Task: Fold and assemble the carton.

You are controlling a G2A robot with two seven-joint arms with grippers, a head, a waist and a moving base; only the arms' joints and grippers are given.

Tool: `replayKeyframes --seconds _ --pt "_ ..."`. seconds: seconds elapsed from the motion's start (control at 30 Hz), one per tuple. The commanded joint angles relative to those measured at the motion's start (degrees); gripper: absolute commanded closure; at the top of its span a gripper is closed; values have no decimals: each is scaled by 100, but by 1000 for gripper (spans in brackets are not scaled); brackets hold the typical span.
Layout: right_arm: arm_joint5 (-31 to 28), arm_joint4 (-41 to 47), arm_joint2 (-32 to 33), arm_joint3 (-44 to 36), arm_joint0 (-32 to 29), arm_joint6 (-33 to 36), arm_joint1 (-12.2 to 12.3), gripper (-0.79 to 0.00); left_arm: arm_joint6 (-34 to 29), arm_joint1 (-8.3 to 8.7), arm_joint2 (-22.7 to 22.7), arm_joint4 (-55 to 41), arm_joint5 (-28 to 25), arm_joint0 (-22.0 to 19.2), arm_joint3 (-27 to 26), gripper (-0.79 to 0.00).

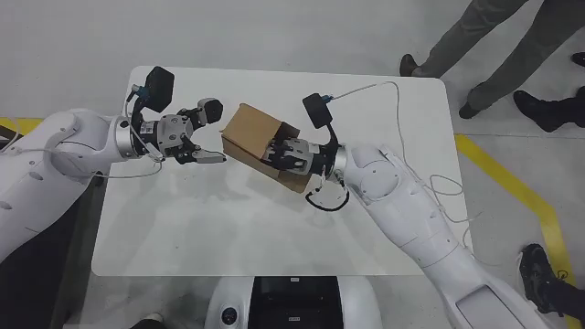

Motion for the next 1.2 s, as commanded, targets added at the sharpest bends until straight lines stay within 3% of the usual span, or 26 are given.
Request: replayKeyframes --seconds 0.0,0.47,0.57,0.73,0.9,1.17 --pt "6 0 -1 -1 -1 1 0 0 3 -1 1 13 0 -1 2 -785" --pt "79 -181 -8 -41 -34 24 10 0 3 -1 1 13 0 -1 2 -785" --pt "-163 -70 -40 49 17 163 16 0 3 -1 1 13 0 -1 2 -785" --pt "-1081 689 -310 487 338 834 12 0 -130 -33 -85 299 0 49 -77 -785" --pt "-1126 1353 -520 874 744 1419 6 0 -399 -52 -85 521 0 96 -170 -785" --pt "-1126 1707 -1133 1108 1156 1420 17 0 -115 -53 -147 1042 0 96 -606 -785"
